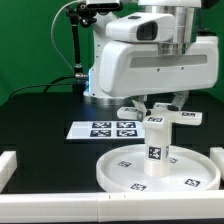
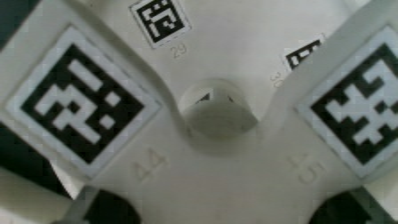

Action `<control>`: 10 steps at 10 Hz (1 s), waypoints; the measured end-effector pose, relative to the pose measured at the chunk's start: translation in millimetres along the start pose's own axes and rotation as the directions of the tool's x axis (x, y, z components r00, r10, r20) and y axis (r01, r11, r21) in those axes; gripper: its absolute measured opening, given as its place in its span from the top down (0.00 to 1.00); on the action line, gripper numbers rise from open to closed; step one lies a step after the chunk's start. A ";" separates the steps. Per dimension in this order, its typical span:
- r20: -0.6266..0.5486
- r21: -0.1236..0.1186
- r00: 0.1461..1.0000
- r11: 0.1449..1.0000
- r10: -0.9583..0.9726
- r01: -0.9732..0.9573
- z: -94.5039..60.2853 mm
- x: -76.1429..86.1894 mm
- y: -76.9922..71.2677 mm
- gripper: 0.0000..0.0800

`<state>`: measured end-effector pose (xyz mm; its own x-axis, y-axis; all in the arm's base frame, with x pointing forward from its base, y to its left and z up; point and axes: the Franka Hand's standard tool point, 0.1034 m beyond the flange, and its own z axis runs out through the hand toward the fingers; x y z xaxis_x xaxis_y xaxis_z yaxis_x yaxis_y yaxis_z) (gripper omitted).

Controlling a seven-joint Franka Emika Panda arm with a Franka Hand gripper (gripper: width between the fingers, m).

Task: Assemble round table

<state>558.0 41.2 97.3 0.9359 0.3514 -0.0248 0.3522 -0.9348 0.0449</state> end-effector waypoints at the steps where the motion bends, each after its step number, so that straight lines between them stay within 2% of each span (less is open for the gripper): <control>1: 0.000 0.000 0.997 0.997 0.075 -0.075 -0.2 0.5 -1.6 0.44; 6: 0.001 0.012 0.926 0.926 0.377 -0.377 -0.4 0.9 -1.7 0.44; 8: 0.002 0.033 0.787 0.787 0.617 -0.617 0.5 -4.4 -3.4 0.44; 10: 0.014 0.037 0.622 0.621 0.783 -0.783 0.1 -5.4 -4.3 0.44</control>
Offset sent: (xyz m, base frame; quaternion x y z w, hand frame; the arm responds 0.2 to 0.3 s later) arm 0.0000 0.0000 0.0000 0.0000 0.0000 0.1296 0.9916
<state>551.5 43.4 97.1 0.8576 -0.5143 0.0053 -0.5143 -0.8576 0.0103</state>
